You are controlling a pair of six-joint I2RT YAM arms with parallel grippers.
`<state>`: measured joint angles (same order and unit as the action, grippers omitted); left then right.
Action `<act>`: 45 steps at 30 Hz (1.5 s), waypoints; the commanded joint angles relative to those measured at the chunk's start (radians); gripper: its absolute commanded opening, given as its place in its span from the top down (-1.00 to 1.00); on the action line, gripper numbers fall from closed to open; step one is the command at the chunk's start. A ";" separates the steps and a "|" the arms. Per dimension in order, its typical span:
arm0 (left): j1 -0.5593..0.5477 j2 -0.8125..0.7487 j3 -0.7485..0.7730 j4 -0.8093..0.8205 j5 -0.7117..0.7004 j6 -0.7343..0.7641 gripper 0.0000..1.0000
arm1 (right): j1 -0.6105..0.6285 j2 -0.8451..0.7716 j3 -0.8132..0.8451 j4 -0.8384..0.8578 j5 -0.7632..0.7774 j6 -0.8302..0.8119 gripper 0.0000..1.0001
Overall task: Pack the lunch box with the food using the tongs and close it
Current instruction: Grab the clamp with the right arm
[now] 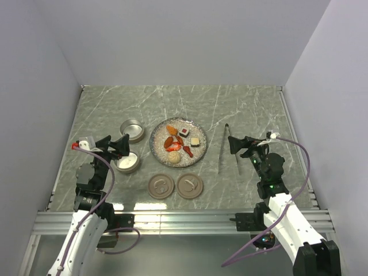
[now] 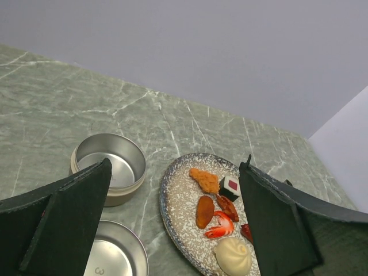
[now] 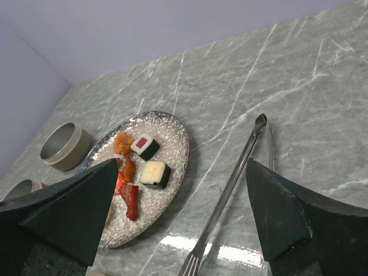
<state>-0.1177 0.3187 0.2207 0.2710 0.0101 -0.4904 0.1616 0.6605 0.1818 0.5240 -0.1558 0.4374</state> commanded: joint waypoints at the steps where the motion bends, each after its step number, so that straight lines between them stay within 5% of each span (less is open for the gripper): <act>1: 0.000 0.013 0.003 0.034 0.001 0.013 -0.99 | 0.010 -0.001 0.025 0.044 0.007 -0.020 -0.98; 11: 0.000 0.008 -0.011 0.065 0.030 0.006 -0.99 | 0.093 0.050 0.088 -0.005 0.120 -0.083 -0.99; 17: 0.000 0.040 -0.014 0.070 0.011 -0.019 -0.99 | 0.170 0.339 0.338 -0.240 0.335 -0.105 -0.99; 29: 0.000 0.108 -0.001 0.094 0.034 -0.045 -0.99 | 0.190 0.882 0.737 -0.581 0.432 -0.059 -0.99; 45: 0.000 0.135 0.019 0.068 0.050 -0.047 -0.99 | 0.207 1.090 0.892 -0.794 0.466 -0.002 -0.99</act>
<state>-0.1177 0.4522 0.2092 0.3130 0.0357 -0.5213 0.3622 1.7287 1.0256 -0.2276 0.2947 0.4152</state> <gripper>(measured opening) 0.994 0.995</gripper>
